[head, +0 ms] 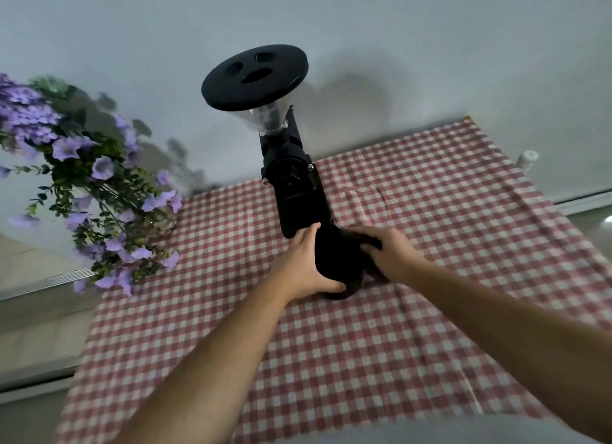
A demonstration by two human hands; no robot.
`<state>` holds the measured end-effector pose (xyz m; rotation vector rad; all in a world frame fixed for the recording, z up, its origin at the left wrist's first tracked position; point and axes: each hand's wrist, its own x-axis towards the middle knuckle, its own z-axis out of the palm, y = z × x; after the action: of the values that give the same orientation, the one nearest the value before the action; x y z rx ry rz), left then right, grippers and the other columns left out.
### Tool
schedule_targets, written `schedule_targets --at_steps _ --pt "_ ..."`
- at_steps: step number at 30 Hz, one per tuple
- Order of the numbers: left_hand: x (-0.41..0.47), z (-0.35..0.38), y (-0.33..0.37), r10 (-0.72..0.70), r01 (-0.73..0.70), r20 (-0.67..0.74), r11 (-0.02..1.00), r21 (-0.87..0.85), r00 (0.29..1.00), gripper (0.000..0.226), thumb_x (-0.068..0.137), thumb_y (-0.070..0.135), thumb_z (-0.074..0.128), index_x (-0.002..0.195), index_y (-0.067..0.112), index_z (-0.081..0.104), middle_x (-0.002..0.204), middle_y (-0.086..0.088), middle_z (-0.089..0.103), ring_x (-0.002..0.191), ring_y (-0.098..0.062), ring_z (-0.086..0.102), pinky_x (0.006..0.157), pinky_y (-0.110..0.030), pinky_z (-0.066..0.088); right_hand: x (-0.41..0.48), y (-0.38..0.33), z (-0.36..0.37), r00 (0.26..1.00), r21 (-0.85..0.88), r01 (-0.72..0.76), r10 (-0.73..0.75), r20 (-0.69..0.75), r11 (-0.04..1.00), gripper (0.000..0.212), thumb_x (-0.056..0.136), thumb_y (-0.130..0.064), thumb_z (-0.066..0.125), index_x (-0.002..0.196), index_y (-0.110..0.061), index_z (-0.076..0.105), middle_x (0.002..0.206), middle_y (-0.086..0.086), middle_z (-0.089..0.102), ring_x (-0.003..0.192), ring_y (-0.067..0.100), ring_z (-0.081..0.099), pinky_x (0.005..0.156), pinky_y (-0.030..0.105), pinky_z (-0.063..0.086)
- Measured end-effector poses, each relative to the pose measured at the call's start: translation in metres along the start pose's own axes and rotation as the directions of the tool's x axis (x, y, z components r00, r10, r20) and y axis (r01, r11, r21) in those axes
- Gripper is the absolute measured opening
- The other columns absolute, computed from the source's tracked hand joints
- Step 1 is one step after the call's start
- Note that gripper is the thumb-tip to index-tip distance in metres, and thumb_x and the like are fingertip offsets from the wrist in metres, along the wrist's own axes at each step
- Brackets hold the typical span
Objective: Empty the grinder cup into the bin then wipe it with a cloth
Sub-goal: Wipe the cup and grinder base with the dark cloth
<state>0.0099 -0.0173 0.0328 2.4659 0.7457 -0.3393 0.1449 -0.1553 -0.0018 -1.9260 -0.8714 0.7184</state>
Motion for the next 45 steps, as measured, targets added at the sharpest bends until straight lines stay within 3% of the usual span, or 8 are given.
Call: schedule_targets --at_steps 5,10,13,16,20,24,29,45 --pt "0.003 -0.005 -0.002 0.015 -0.017 0.041 0.999 0.043 0.999 0.127 0.066 0.045 0.086 0.156 0.028 -0.002 0.163 0.009 0.001 0.145 -0.021 0.025 0.103 -0.034 0.042 -0.049 0.020 0.006 0.988 -0.057 -0.088 0.095 0.122 0.994 0.042 0.095 -0.004 0.044 0.124 -0.030 0.058 0.121 -0.011 0.061 0.110 0.005 0.056 0.091 0.017 0.044" --pt "0.005 0.005 0.014 -0.049 0.047 0.006 0.987 0.153 0.999 0.133 0.060 0.054 0.087 0.154 0.035 -0.004 0.162 0.006 0.001 0.142 -0.028 0.029 0.099 -0.044 0.048 -0.003 -0.007 -0.034 0.990 0.039 -0.139 0.140 -0.016 0.990 0.033 0.095 -0.004 0.043 0.113 -0.024 0.061 0.098 -0.005 0.065 0.086 0.007 0.062 0.065 0.013 0.045" --pt "0.007 0.004 0.014 -0.017 0.018 -0.010 0.982 0.186 1.000 0.131 0.061 0.050 0.088 0.154 0.034 -0.002 0.161 0.004 0.005 0.140 -0.028 0.032 0.100 -0.043 0.049 0.008 -0.006 -0.015 0.966 0.224 -0.232 0.251 -0.063 0.947 0.031 0.096 -0.009 0.042 0.119 -0.024 0.057 0.102 -0.001 0.065 0.093 0.013 0.063 0.078 0.027 0.051" --pt "0.009 -0.008 0.005 0.070 -0.083 0.057 0.956 0.282 0.996 0.131 0.061 0.049 0.087 0.155 0.033 -0.001 0.161 0.009 0.004 0.142 -0.025 0.029 0.102 -0.041 0.047 -0.022 0.009 0.012 0.960 0.158 -0.277 0.279 0.013 0.948 0.036 0.095 -0.005 0.042 0.124 -0.020 0.056 0.115 0.001 0.064 0.110 0.019 0.059 0.096 0.035 0.049" --pt "-0.002 -0.009 -0.005 0.055 -0.056 0.012 0.993 0.107 0.998 0.135 0.059 0.049 0.090 0.155 0.035 -0.003 0.163 0.015 -0.003 0.148 -0.019 0.019 0.110 -0.041 0.039 -0.036 0.013 -0.014 0.965 0.036 -0.256 0.253 0.069 0.966 0.037 0.094 -0.002 0.042 0.122 -0.022 0.058 0.108 -0.004 0.063 0.103 0.016 0.061 0.081 0.023 0.048" --pt "-0.012 0.010 0.000 -0.107 0.109 -0.147 0.994 0.006 0.983 0.138 0.055 0.059 0.088 0.154 0.035 -0.005 0.163 0.007 0.005 0.145 -0.024 0.028 0.107 -0.046 0.043 0.002 -0.005 -0.036 0.965 0.295 -0.228 0.256 -0.060 0.928 0.023 0.094 -0.015 0.051 0.115 -0.022 0.051 0.101 0.000 0.064 0.086 0.018 0.066 0.068 0.033 0.056" --pt "-0.007 0.025 0.006 -0.151 0.170 -0.228 0.983 0.069 0.962 0.133 0.061 0.052 0.088 0.154 0.029 -0.004 0.157 -0.003 0.015 0.127 -0.023 0.048 0.090 -0.035 0.053 -0.013 0.003 0.021 0.985 0.410 -0.172 0.166 0.048 0.896 0.035 0.095 -0.018 0.051 0.126 -0.033 0.052 0.129 -0.003 0.053 0.118 0.015 0.052 0.101 0.040 0.047" --pt "0.006 -0.010 -0.013 0.007 -0.004 -0.009 0.943 0.332 1.000 0.128 0.066 0.034 0.086 0.151 0.039 -0.010 0.161 0.005 0.008 0.116 -0.023 0.053 0.071 -0.032 0.058 -0.004 0.000 0.002 0.969 0.268 -0.247 0.232 0.088 0.931 0.033 0.097 -0.007 0.038 0.122 -0.020 0.055 0.106 -0.001 0.065 0.101 0.013 0.062 0.088 0.030 0.053"
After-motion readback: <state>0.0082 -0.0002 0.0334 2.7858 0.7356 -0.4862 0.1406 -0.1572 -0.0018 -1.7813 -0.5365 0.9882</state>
